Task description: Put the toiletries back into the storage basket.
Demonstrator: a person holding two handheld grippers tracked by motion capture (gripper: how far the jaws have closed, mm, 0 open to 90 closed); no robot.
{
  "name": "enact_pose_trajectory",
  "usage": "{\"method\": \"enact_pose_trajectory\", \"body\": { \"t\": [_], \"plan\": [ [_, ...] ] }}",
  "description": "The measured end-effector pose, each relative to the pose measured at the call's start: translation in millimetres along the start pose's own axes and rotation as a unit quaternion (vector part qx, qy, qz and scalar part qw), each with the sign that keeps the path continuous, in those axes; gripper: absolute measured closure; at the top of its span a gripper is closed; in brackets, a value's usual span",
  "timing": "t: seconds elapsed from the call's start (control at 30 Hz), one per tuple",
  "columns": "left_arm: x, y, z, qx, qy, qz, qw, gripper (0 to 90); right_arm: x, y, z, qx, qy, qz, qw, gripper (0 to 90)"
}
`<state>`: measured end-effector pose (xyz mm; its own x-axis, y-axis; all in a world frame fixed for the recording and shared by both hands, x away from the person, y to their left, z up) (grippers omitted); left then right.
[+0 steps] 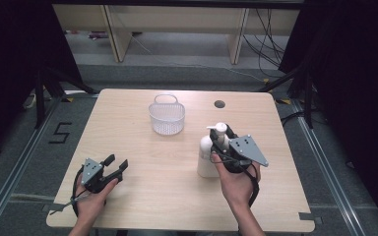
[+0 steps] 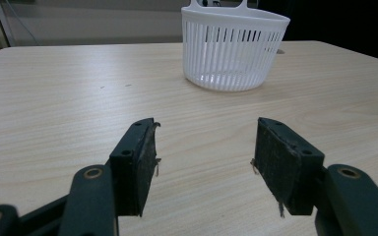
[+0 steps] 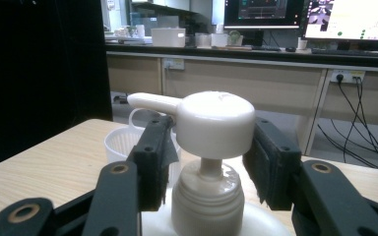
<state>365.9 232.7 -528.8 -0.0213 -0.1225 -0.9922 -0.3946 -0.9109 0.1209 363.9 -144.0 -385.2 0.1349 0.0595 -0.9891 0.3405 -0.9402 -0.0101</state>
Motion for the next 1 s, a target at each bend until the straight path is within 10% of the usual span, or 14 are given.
{"method": "enact_pose_trajectory", "body": {
  "t": [1.0],
  "plan": [
    [0.0, 0.0, -0.1, 0.001, 0.0, 0.001, 1.0, 40.6, -12.5, -4.4, -6.3, -0.022, 0.009, -0.016, 0.9996, 60.1]
  ]
}}
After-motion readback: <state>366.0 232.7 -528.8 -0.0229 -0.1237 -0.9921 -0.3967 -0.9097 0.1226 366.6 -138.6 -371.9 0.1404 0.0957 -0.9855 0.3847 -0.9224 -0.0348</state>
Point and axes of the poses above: each handheld gripper's, and its own axes: z roughly backward along the jaws, x roughly out of its underside, y roughly to its right, the point moved 2 cm from there along -z, roughly forward along the jaws, and after that the axes turned 15 degrees about y, right-handed, at the moved point
